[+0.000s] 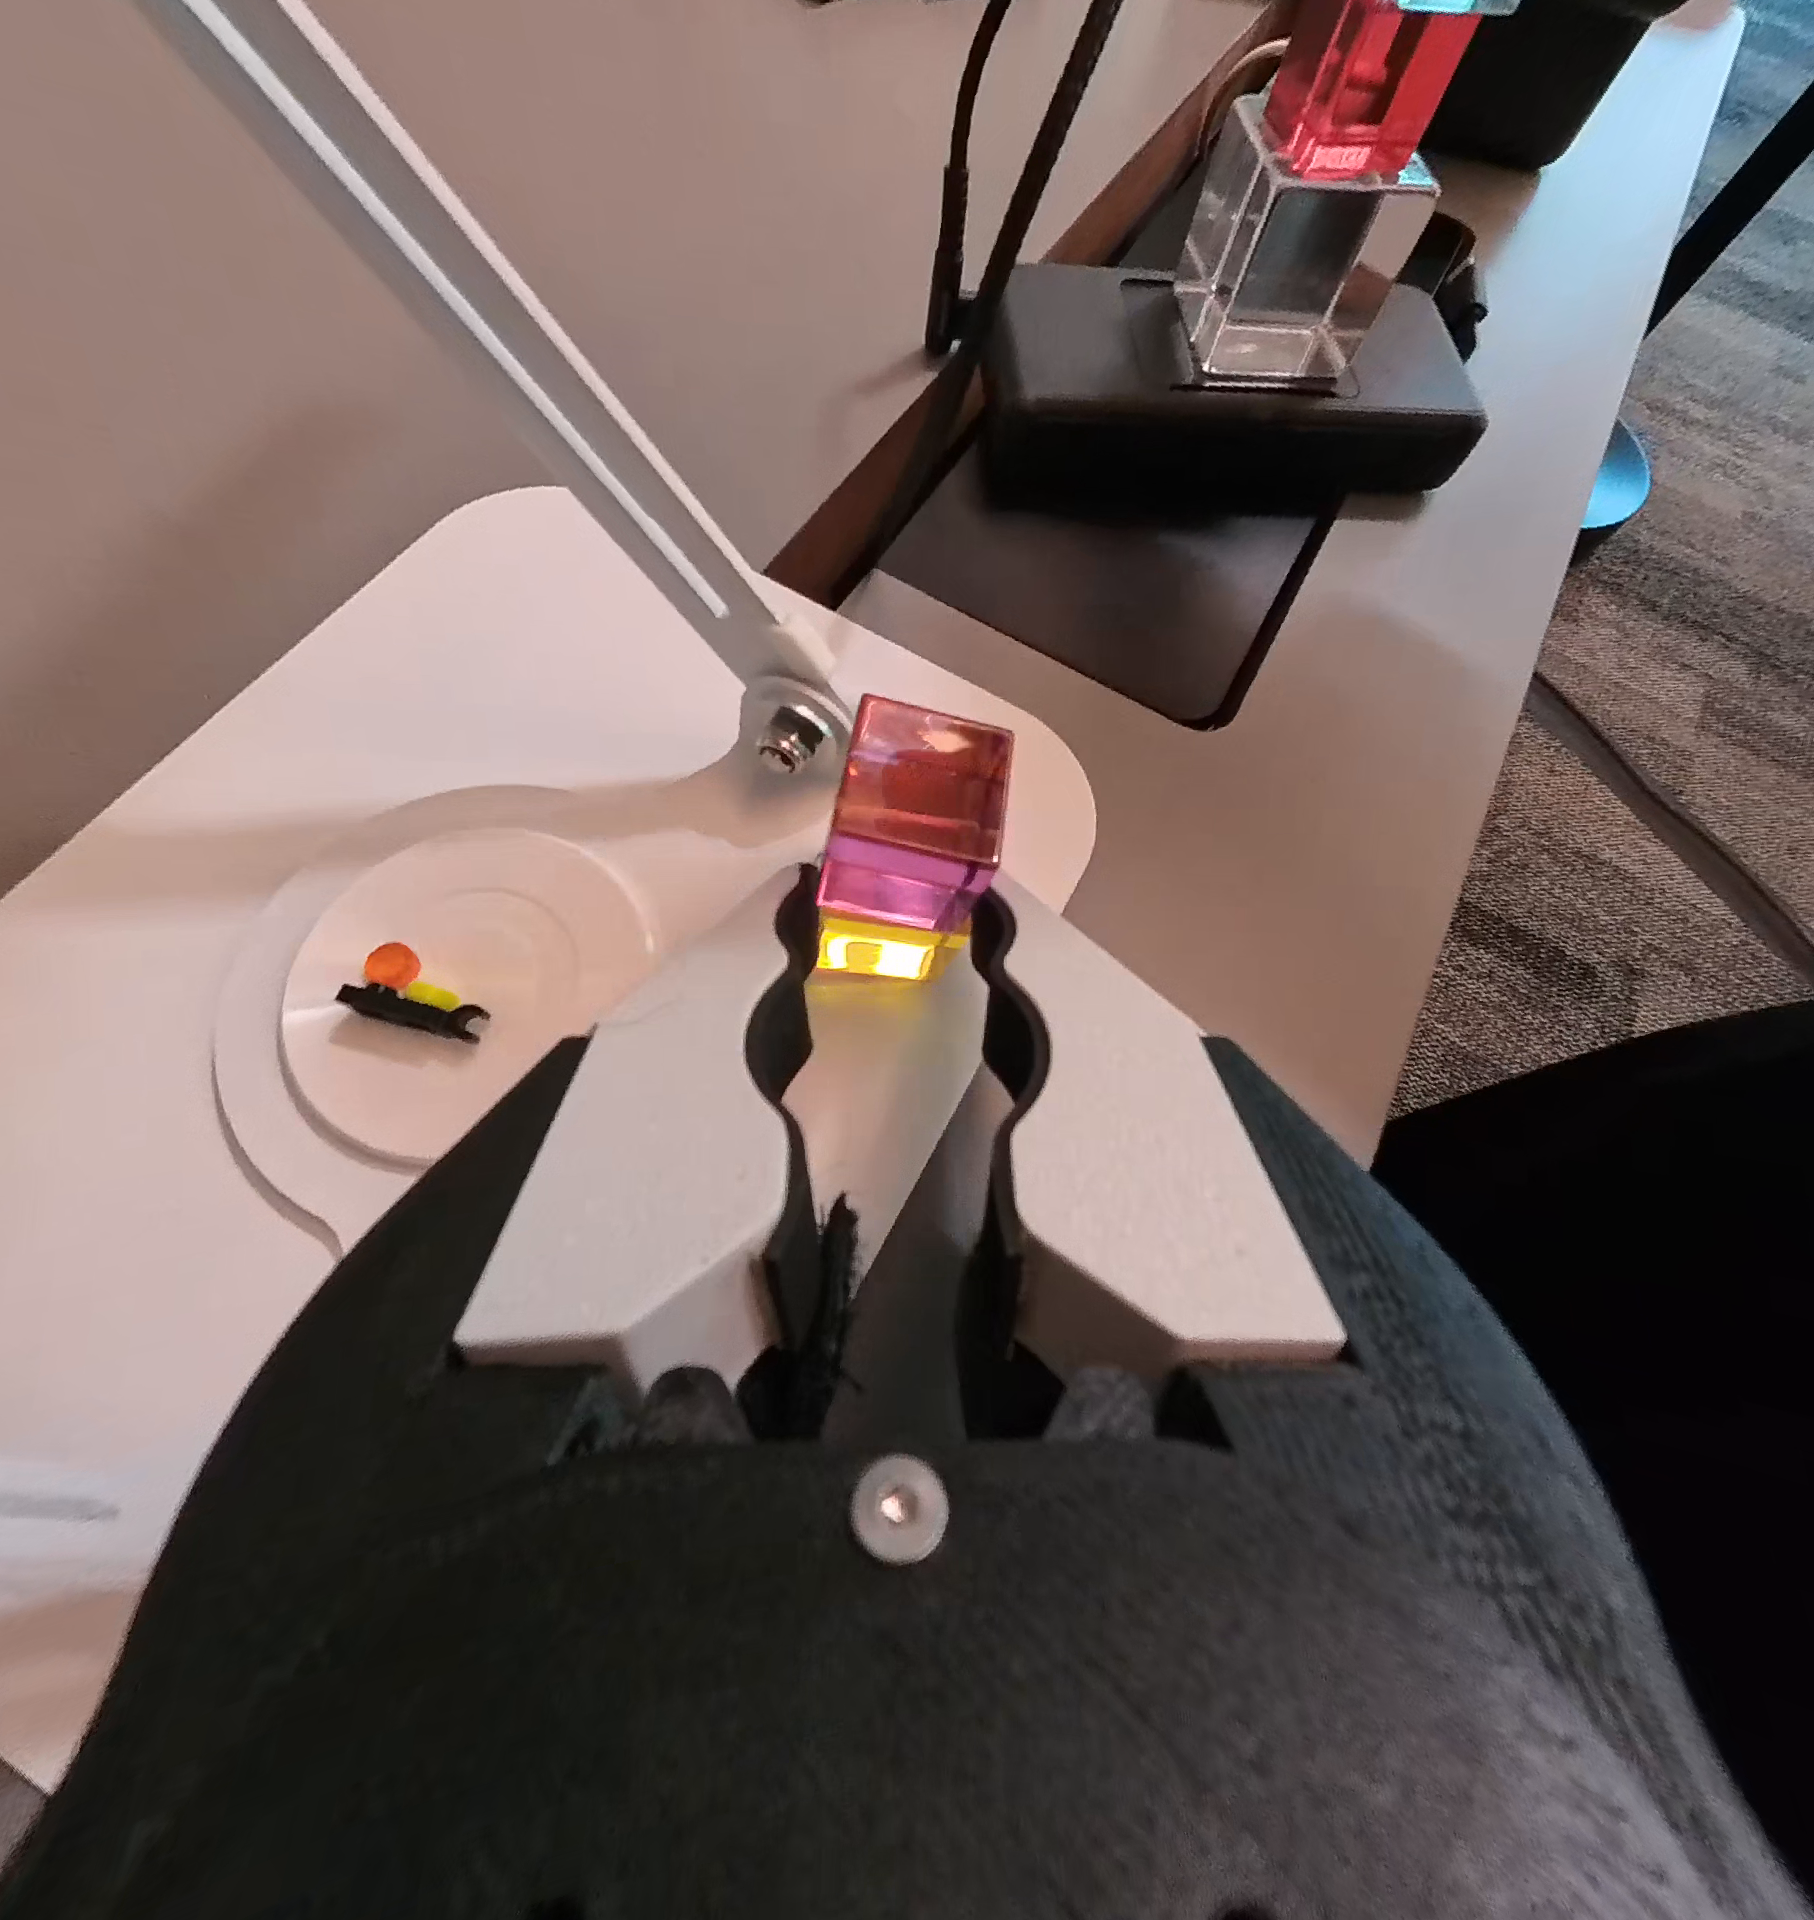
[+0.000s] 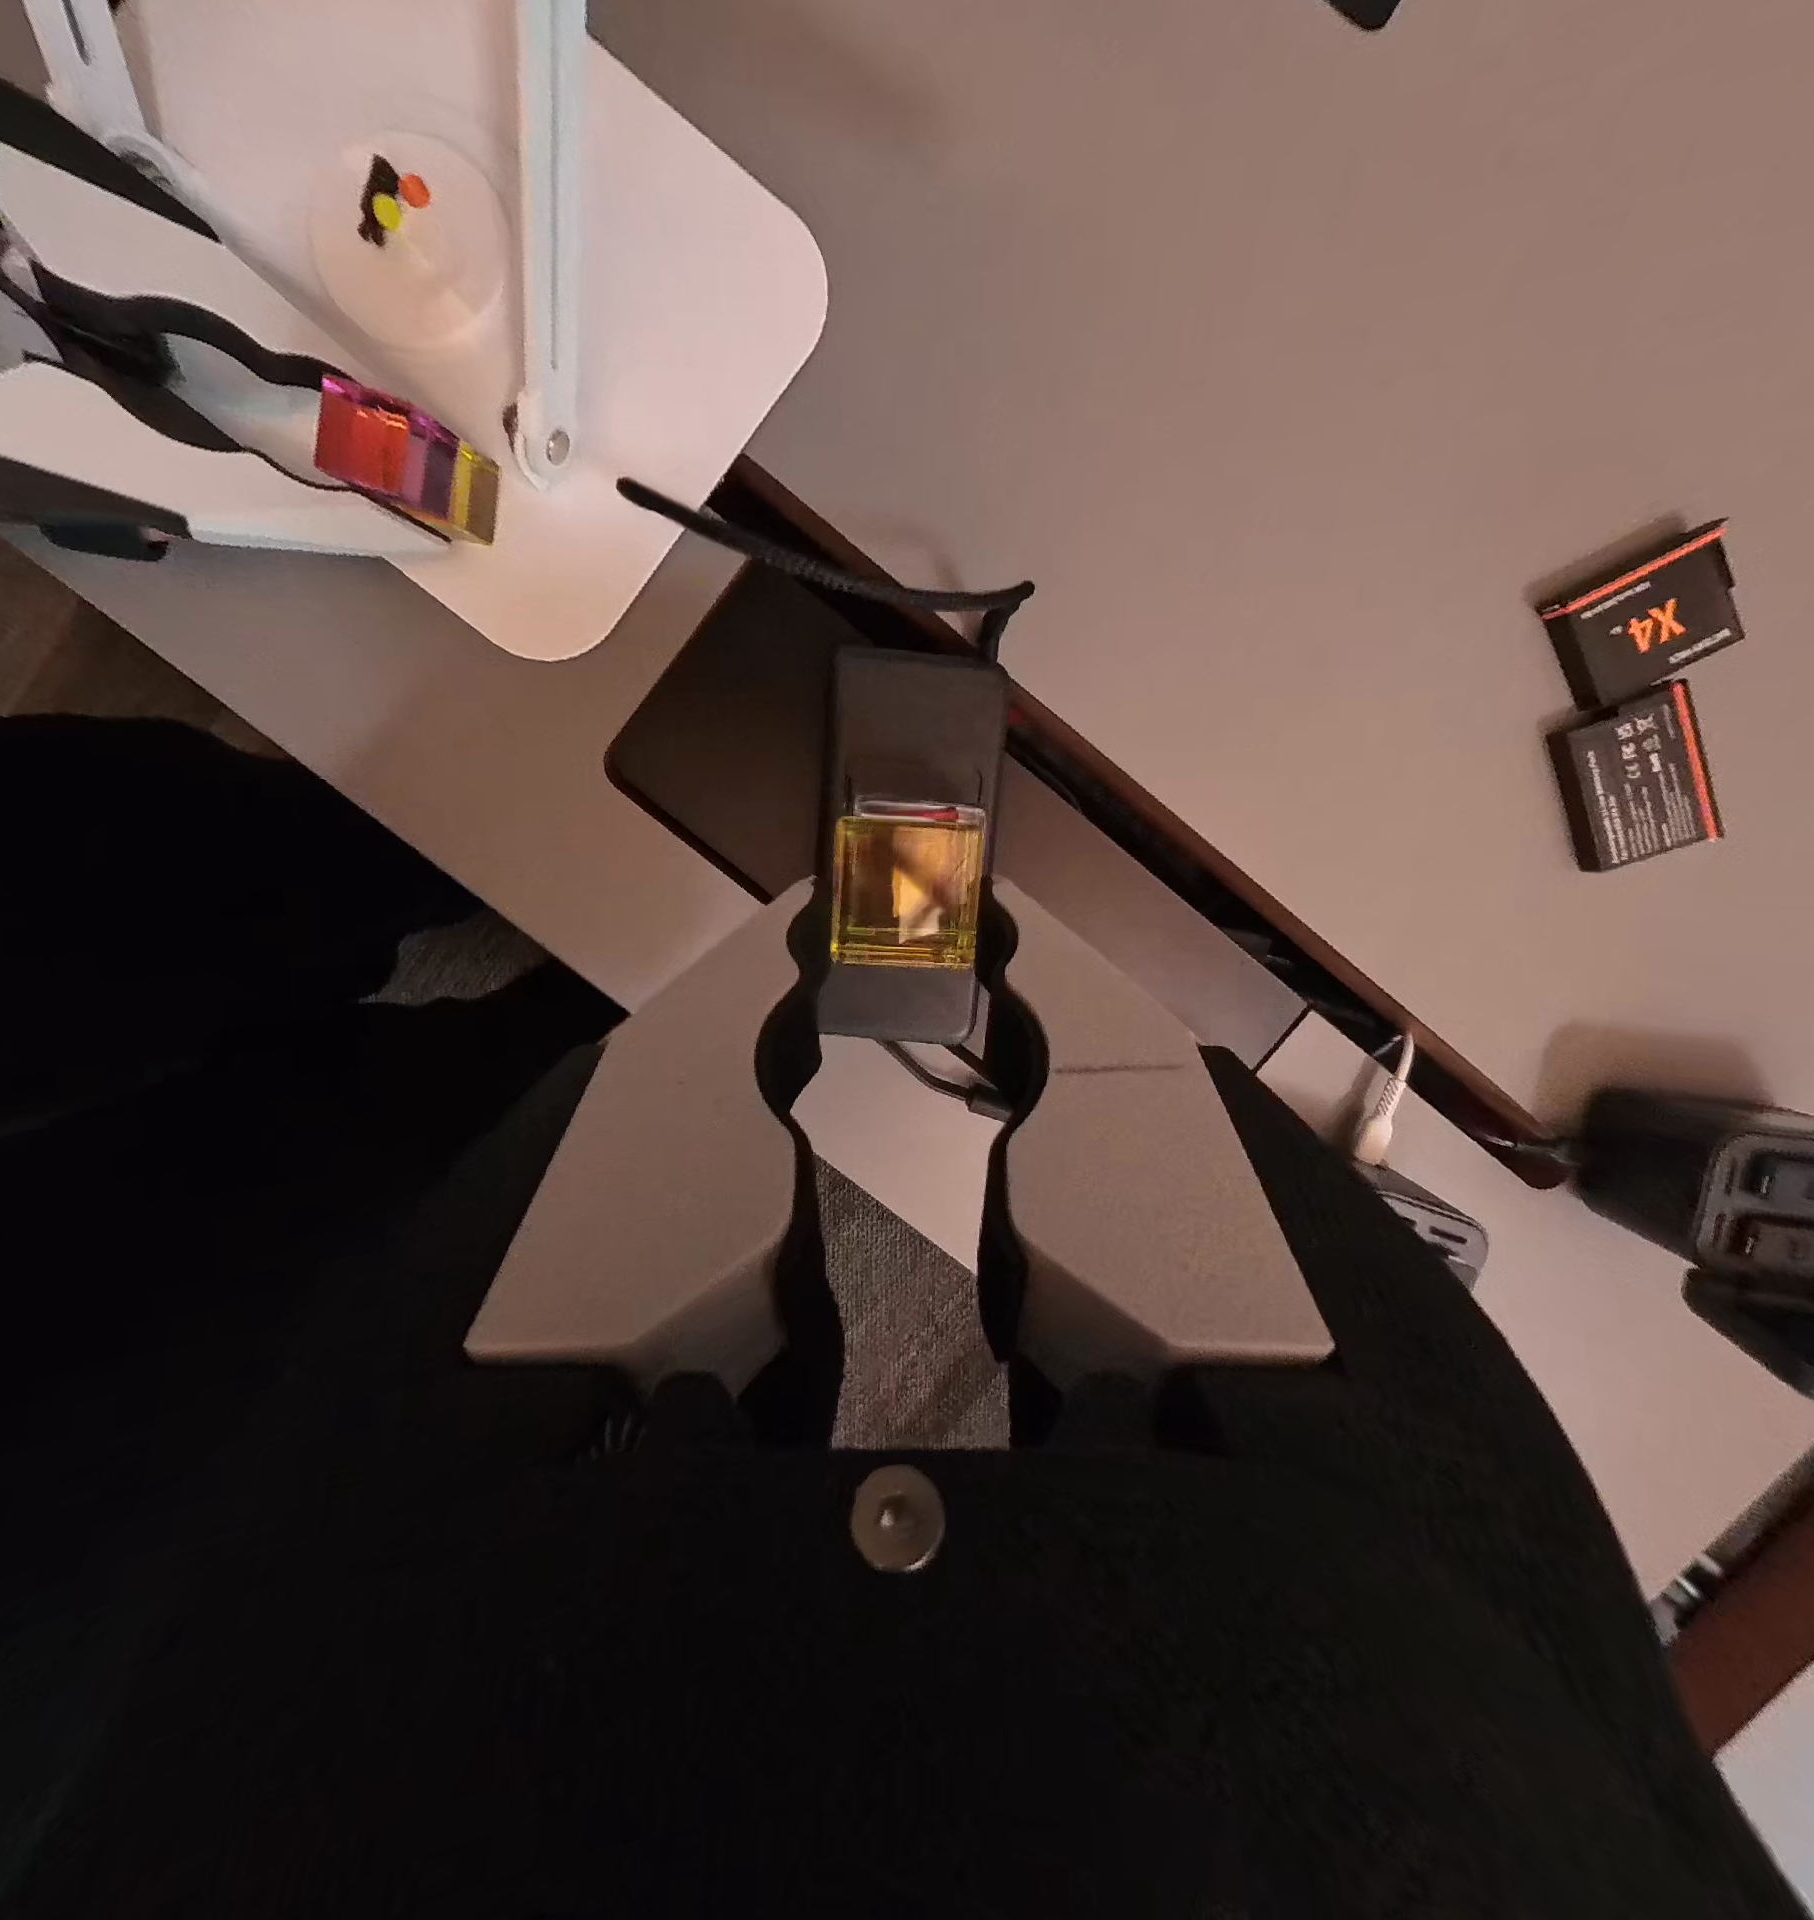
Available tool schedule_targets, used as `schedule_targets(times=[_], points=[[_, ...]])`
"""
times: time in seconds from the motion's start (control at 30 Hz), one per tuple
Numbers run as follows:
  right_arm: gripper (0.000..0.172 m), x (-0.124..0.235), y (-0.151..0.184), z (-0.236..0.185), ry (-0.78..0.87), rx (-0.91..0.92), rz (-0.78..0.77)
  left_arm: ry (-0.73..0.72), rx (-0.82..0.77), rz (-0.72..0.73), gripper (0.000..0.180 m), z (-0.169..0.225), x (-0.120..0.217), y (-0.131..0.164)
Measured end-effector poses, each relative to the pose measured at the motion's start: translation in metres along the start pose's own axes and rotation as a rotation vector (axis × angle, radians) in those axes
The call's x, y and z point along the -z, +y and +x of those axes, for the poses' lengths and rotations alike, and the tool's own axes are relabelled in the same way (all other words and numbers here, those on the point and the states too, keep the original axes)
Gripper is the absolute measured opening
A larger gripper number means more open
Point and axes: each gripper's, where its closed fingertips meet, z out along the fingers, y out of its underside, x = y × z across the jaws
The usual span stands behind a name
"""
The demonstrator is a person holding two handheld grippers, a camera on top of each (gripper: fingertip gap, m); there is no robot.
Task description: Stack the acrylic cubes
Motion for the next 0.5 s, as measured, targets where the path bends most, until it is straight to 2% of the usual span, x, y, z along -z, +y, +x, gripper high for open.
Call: schedule_targets(times=[0.5], points=[[0.026, -0.019, 0.008, 0.0, 0.007, 0.046, -0.044, -0.007, 0.006, 0.001, 0.028, 0.0, 0.0, 0.0]])
